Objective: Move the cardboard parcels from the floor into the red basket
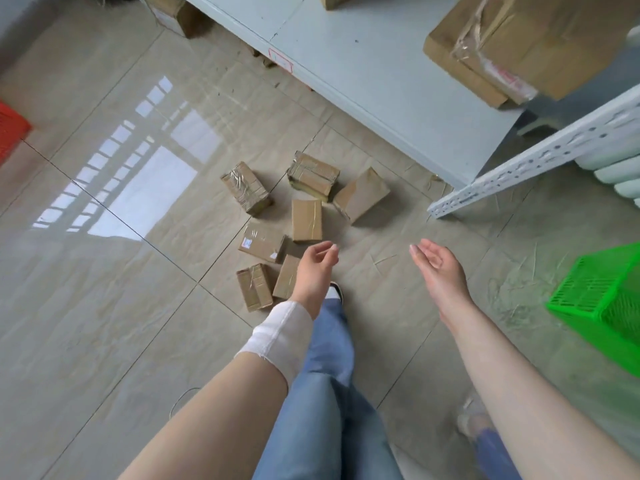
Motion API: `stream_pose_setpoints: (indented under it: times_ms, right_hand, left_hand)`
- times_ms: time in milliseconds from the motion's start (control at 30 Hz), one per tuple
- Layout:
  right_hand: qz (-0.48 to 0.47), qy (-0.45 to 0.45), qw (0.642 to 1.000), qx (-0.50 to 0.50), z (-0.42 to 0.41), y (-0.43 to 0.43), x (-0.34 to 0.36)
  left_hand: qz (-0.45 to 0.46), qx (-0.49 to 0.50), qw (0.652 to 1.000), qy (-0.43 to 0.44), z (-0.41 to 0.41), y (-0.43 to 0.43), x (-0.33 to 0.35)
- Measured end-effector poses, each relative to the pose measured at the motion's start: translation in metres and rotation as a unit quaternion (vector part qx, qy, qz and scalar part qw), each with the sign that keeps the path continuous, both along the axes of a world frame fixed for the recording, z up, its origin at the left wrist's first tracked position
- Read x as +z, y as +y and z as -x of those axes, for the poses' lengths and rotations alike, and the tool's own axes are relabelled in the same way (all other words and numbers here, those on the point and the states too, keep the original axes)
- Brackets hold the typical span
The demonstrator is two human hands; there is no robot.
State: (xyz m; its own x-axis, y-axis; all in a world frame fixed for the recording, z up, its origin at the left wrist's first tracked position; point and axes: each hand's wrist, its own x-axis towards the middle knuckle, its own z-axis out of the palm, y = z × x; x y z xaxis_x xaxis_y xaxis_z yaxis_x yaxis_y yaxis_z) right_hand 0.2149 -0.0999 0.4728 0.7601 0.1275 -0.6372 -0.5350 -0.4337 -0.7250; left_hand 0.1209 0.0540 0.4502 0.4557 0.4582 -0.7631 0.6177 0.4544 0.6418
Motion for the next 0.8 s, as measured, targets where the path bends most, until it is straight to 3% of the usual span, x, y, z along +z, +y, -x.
stream_pose_setpoints:
  times_ms: [167,300,700,800]
  right_hand:
    - [0.036,-0.004,0.998,0.047,-0.06,-0.004,-0.025]
    - [0.04,0.004,0.997,0.073,-0.107,0.001,-0.088]
    - [0.06,-0.035,0.98,0.186,-0.245,0.033,-0.432]
    - [0.058,-0.048,0.977,0.199,-0.271,0.048,-0.487]
  left_hand:
    - [-0.004,-0.008,1.0,0.011,-0.053,0.006,-0.027]
    - [0.001,0.02,1.0,0.017,-0.09,0.005,-0.079]
    - [0.012,0.022,0.998,0.049,-0.185,0.006,-0.388]
    - [0.012,0.081,0.996,0.02,-0.205,0.014,-0.442]
